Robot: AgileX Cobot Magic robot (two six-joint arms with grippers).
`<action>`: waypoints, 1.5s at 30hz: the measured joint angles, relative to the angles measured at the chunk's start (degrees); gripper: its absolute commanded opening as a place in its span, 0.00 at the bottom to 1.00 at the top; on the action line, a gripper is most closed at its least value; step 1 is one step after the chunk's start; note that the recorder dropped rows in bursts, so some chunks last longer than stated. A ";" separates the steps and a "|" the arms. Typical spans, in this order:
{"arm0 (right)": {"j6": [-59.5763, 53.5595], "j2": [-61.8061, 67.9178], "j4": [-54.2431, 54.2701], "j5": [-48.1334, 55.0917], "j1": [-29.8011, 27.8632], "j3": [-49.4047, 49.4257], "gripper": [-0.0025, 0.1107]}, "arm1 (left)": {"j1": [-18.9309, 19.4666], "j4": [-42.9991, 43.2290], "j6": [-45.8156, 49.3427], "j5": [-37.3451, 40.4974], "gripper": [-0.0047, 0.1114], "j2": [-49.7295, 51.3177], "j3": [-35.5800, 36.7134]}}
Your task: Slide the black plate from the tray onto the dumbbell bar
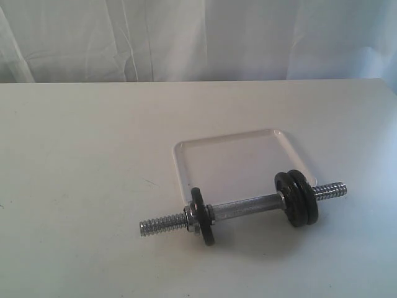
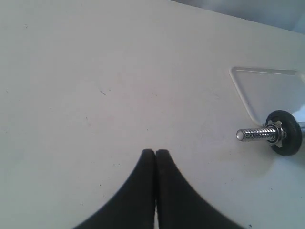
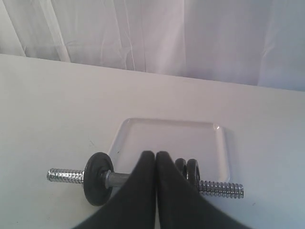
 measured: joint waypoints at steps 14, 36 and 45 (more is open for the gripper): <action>0.00 -8.60 -0.61 -0.52 0.00 3.18 0.02 | 1.87 -6.37 0.10 -6.64 0.04 0.07 -3.54; 1.64 -10.47 -0.85 -3.62 0.00 9.12 0.02 | 4.56 -3.93 0.10 -48.69 0.04 0.16 26.42; 2.04 -10.47 -0.19 -6.42 0.00 10.02 0.02 | 4.56 -3.62 0.10 -45.75 0.04 -0.05 41.80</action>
